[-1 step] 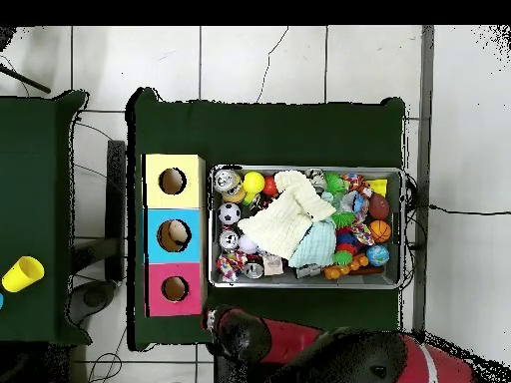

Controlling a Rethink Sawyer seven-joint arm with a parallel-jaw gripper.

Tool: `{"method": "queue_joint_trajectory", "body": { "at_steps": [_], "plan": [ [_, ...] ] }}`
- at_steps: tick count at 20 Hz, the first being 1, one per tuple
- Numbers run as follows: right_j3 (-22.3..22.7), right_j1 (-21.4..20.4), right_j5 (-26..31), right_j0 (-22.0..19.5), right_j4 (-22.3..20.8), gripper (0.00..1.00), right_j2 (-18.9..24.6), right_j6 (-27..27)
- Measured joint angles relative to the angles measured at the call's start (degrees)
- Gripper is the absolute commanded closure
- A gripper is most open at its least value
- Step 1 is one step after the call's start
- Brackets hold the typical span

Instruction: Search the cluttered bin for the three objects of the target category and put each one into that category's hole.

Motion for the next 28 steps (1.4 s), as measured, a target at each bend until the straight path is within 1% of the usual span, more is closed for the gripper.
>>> {"method": "queue_joint_trajectory", "body": {
  "at_steps": [5, 8, 11, 15, 17, 19, 25, 28],
  "plan": [
    [0.6, -1.6, 0.0, 2.1, 0.1, 0.0, 0.0, 0.0],
    [2.0, -4.7, 0.6, 3.1, 0.7, 0.0, -0.1, 0.0],
    [4.1, -10.4, 3.7, 3.5, 2.2, 0.0, 0.0, 0.0],
    [5.4, -15.3, 7.9, 3.5, 4.0, 0.0, 0.6, 0.0],
    [5.7, -16.8, 9.2, 3.6, 4.7, 0.0, 0.9, 0.0],
    [6.5, -20.0, 12.4, 3.6, 6.1, 0.0, 1.5, 0.0],
    [6.9, -24.3, 16.4, 3.4, 7.8, 0.0, 1.8, 0.0],
    [6.9, -25.8, 18.3, 2.6, 8.9, 0.0, 2.7, 0.0]
  ]
}}
